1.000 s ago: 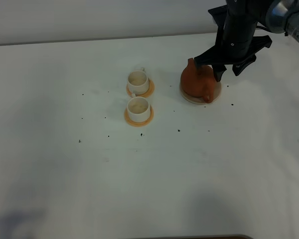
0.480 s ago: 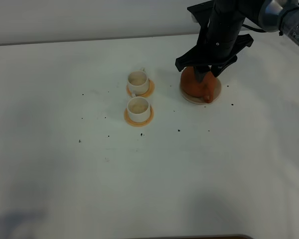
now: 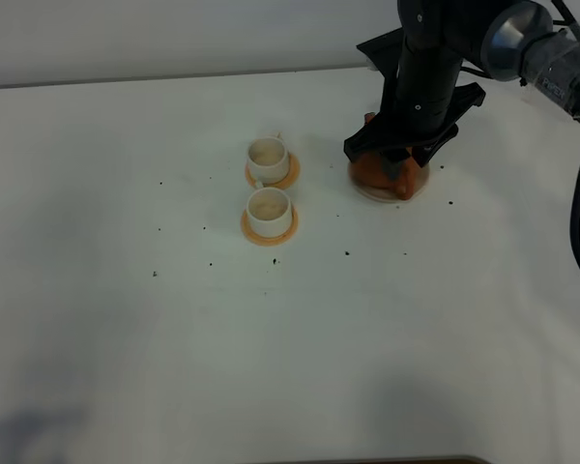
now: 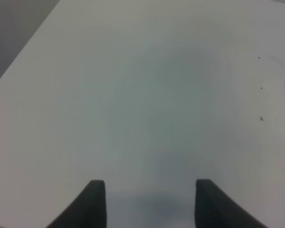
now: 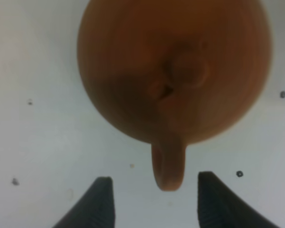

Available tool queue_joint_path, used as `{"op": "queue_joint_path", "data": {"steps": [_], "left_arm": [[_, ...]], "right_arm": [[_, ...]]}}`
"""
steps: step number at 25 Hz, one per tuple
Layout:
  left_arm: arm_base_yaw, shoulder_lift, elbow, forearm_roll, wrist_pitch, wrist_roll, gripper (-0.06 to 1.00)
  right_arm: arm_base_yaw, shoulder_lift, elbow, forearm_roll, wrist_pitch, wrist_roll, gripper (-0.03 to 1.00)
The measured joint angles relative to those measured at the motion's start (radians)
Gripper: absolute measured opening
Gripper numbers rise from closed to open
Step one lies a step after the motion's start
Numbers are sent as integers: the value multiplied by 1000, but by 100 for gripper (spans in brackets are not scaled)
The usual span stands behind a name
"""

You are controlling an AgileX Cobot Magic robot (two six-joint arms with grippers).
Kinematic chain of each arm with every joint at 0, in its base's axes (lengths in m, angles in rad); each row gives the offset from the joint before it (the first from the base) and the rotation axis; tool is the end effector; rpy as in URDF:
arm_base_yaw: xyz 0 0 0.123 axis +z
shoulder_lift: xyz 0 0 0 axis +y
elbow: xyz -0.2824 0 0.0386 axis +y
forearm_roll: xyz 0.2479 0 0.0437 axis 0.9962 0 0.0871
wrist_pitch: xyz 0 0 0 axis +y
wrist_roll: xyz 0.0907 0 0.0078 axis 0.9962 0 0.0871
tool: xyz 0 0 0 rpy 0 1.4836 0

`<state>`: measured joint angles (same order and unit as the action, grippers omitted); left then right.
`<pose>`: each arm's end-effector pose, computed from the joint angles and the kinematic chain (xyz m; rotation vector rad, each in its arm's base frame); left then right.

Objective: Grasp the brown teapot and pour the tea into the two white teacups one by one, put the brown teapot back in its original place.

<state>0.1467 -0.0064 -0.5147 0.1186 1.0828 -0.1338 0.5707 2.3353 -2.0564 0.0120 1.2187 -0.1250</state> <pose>-0.0101 0.0081 0.2799 -0.2940 2.0216 0.1499 0.4102 0.2645 0.1840 -1.0136 2.8097 0.0699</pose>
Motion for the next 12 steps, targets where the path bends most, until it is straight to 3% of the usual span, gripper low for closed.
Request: {"op": "queue_joint_path", "data": {"steps": [12], "left_arm": [[0, 0, 0, 0, 0, 0, 43]], "right_arm": [[0, 26, 0, -54, 0, -3, 39]]}}
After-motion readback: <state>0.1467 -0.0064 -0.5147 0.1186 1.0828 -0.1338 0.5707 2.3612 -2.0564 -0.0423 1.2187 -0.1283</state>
